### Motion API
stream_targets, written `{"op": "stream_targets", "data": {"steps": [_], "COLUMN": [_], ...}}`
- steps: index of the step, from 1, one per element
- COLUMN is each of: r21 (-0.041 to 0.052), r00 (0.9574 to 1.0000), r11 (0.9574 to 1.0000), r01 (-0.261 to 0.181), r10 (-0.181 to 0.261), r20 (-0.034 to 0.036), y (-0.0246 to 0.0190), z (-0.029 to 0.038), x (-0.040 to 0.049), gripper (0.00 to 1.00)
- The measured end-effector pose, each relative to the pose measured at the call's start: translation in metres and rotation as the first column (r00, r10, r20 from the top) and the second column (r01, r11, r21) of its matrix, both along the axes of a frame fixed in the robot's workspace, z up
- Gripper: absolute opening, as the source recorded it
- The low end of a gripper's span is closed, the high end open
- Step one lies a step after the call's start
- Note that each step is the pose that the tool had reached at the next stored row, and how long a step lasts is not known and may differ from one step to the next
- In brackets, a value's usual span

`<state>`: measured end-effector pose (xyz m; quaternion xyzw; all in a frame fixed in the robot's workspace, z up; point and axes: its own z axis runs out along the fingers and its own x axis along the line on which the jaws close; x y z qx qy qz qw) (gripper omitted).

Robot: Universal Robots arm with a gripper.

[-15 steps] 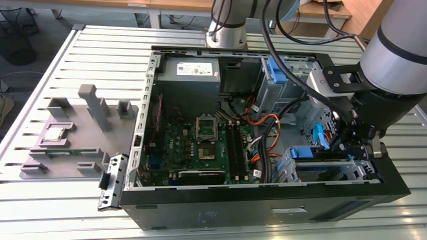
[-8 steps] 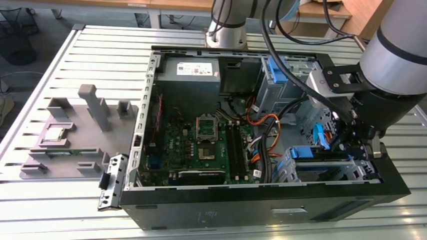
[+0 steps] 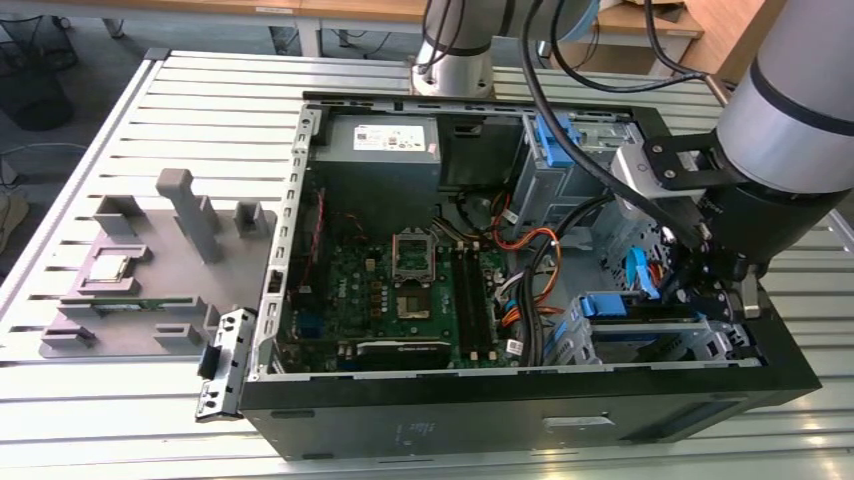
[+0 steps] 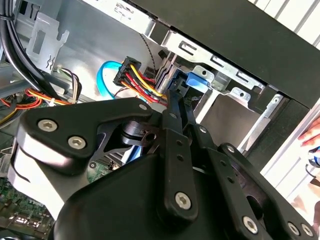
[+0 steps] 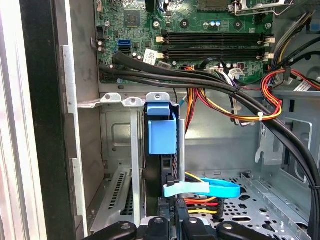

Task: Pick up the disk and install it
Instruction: 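Insert the second disk wire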

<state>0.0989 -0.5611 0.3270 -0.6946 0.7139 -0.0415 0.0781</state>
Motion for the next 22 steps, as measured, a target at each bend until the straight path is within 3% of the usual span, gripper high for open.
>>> {"op": "stream_targets", "data": {"steps": [14, 16, 17, 22], "r21": [0.0004, 0.0012, 0.0011, 0.0001], "r00": [1.0, 1.0, 1.0, 1.0], "r11": [1.0, 1.0, 1.0, 1.0], "r01": [0.0, 0.0, 0.0, 0.0], "r10": [0.0, 0.0, 0.0, 0.0], "r20": [-0.0002, 0.0, 0.0001, -0.0001], "y": [0.0, 0.0, 0.0, 0.0], "z": [-0.002, -0.0024, -0.0023, -0.0006], "x": [0.0, -0.0001, -0.0001, 0.0], "gripper": [0.17, 0.18, 0.24, 0.24]}}
